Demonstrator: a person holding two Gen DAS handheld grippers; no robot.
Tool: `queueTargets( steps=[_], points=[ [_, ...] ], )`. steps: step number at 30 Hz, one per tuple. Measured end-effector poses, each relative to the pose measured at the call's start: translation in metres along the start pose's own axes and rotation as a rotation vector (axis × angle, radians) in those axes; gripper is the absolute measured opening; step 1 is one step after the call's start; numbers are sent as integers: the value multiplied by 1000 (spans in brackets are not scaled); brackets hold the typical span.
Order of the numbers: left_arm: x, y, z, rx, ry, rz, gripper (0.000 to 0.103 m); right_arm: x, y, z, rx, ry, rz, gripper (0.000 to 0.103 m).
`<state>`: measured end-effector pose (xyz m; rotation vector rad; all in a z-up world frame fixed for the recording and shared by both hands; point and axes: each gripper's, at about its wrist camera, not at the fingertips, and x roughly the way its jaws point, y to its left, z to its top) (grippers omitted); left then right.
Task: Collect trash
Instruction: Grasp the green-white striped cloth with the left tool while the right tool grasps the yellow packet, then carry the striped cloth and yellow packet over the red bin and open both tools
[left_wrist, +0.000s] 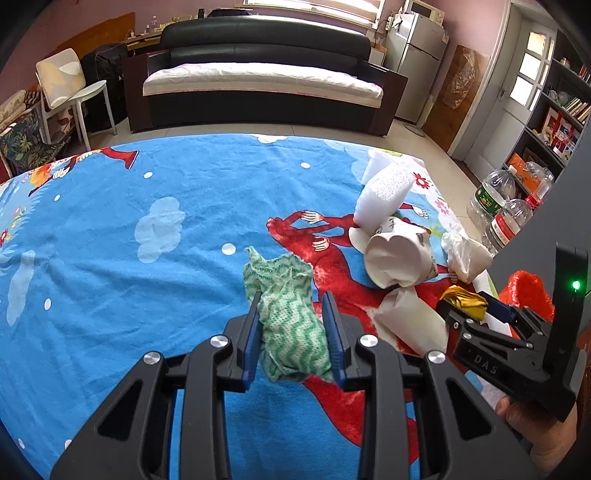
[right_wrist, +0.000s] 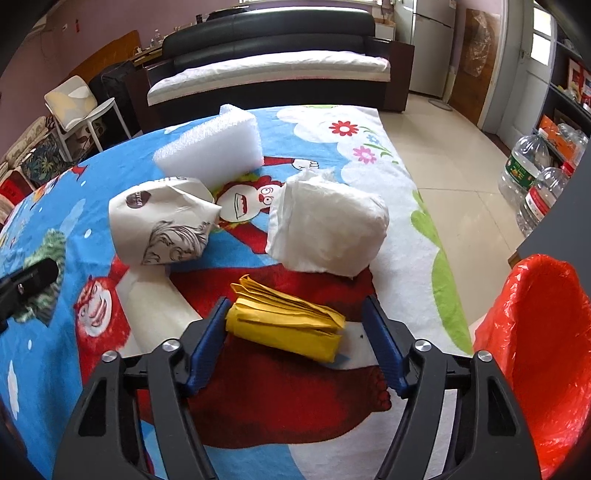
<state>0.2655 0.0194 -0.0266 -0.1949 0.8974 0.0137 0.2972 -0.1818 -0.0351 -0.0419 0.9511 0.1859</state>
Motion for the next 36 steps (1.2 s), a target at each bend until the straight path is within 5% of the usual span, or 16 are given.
queueTargets(
  steps=[2,16,36],
  points=[
    [-1,0,0,-2,-6,-1,30,-3,-2,-1,8,-3,12,57],
    [-16,-21,8,27,-82,-40,30,-55,-32,-8,-13,-78,8,56],
    [-41,-151,5,198,-149,-242,30,-137,-150,-26,36,-175,-114,57]
  ],
)
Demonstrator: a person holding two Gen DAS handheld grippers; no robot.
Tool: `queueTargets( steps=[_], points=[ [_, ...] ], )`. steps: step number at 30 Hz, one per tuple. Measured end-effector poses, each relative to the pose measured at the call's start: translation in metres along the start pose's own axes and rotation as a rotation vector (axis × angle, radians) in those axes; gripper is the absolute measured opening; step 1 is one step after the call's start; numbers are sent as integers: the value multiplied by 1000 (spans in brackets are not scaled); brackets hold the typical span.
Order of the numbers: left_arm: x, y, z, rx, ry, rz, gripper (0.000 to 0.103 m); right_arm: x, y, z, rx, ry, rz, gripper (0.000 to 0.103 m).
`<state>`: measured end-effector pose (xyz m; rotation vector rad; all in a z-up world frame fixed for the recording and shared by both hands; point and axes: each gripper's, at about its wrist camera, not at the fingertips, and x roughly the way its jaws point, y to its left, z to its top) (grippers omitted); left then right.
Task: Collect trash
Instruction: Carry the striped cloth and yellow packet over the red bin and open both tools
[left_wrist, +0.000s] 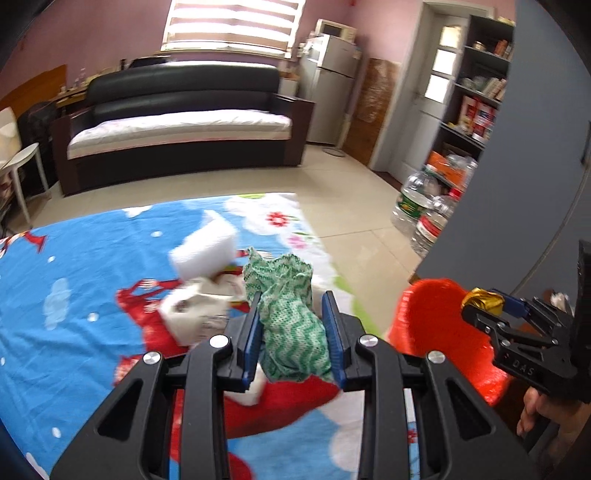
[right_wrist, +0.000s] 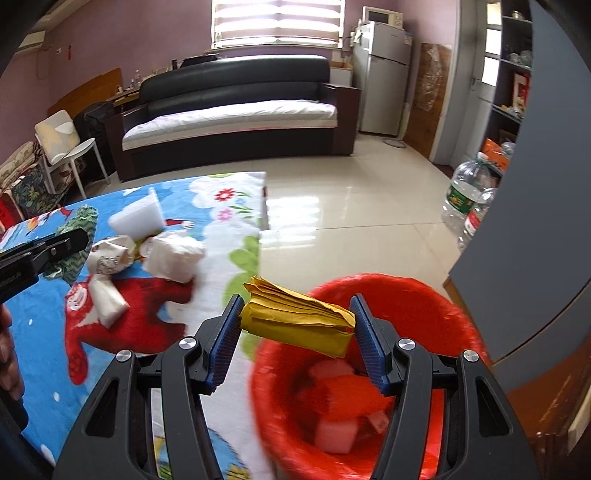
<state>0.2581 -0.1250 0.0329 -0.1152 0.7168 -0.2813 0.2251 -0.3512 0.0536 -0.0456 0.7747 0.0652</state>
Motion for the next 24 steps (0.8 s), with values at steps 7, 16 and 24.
queueTargets(
  steps=[7,16,24],
  points=[
    [4,-51,-10,82,25,-49,30,-3,-39,-9,45,-9,-26,57],
    [31,-116,-16,141,72,-116,30,1,-83,-17,82,-18,-43,57],
    [54,-156,-18,167,108,-155,31,6,-114,-19,112,-21,-50,57]
  ],
)
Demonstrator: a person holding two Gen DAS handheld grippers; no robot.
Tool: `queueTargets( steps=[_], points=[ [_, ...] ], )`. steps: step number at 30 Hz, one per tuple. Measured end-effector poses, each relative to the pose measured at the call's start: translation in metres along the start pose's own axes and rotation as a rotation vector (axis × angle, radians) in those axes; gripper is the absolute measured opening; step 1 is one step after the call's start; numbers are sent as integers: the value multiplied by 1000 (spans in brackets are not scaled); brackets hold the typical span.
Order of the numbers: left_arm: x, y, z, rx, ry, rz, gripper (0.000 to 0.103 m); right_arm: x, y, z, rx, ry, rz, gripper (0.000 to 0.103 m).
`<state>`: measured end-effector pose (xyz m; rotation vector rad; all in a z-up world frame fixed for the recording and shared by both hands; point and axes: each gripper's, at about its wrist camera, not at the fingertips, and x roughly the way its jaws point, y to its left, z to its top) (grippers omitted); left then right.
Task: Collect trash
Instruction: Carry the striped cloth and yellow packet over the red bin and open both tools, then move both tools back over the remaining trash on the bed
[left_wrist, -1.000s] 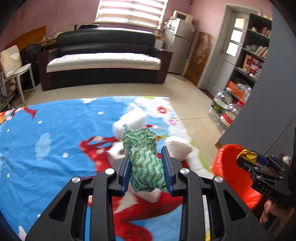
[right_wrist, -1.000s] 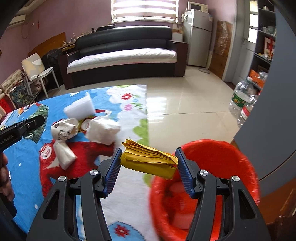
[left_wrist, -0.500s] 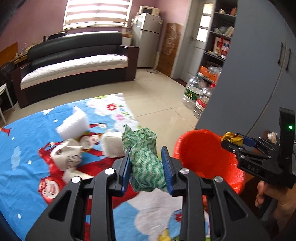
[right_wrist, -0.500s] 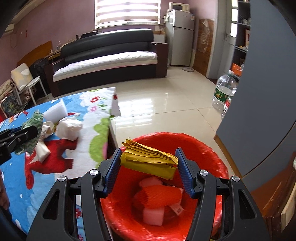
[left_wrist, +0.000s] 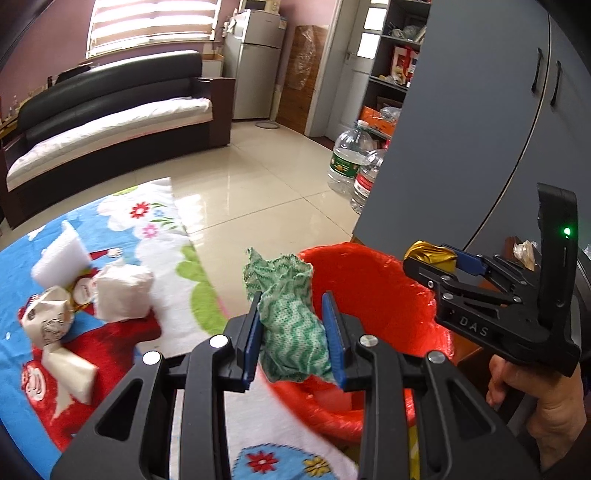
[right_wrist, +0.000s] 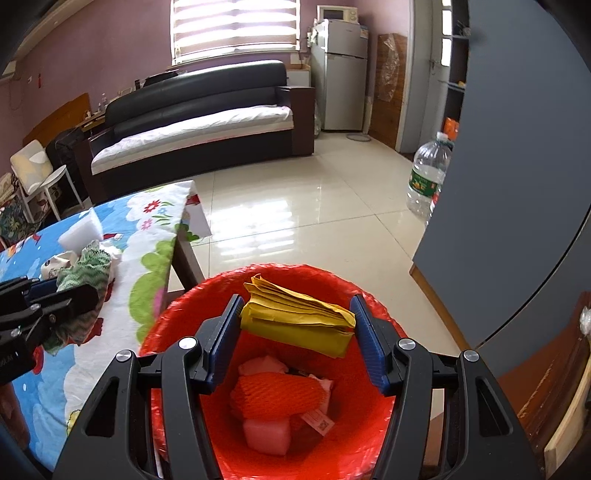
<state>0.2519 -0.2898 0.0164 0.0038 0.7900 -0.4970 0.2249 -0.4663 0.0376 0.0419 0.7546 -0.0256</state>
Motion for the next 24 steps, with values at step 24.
queueTargets(
  steps=[24],
  points=[
    [1,-4,10,-51,-6,7,49,-6,-12,9,28,-52,-19,82]
  ],
)
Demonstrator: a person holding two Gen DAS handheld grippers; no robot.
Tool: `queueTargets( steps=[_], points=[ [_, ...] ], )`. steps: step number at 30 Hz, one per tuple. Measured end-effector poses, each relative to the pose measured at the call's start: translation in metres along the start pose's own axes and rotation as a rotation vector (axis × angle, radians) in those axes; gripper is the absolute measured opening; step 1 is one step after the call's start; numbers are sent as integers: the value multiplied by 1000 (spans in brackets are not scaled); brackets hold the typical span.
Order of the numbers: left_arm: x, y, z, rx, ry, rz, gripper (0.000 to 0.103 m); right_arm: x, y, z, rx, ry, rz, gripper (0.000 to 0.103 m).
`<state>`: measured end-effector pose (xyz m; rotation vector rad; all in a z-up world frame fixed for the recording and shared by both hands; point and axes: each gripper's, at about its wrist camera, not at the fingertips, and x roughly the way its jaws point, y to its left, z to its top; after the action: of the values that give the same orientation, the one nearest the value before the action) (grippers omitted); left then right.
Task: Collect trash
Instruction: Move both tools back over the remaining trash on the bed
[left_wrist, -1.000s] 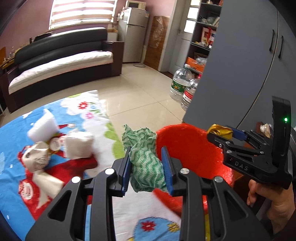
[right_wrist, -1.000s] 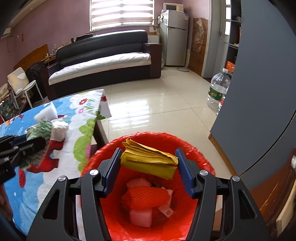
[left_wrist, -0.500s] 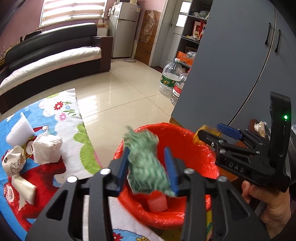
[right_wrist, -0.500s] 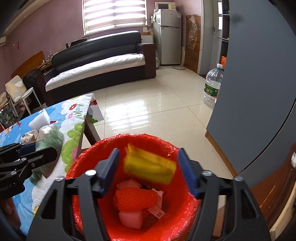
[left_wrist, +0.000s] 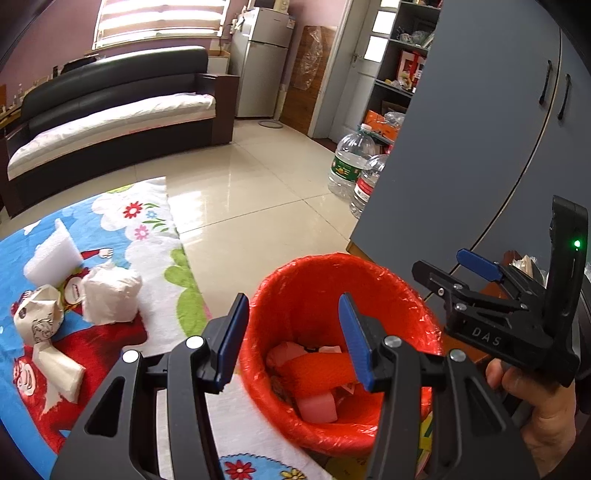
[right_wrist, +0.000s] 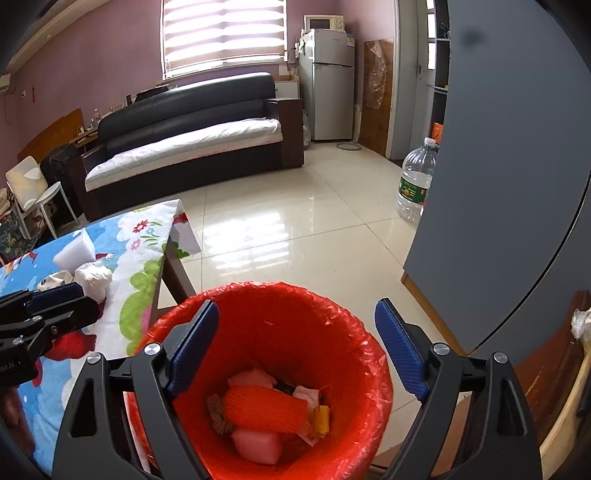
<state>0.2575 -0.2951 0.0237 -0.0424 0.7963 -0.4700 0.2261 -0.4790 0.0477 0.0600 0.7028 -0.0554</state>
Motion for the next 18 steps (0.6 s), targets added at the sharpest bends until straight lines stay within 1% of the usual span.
queueTargets(
  steps=[7,18],
  points=[
    [-12,31,-4,-30,-8,51,49,3,18,4,-13,-4,23,85],
    [-33,84,-13,-58,-17,119,49,9,57,6,-59,-7,68,85]
  ],
)
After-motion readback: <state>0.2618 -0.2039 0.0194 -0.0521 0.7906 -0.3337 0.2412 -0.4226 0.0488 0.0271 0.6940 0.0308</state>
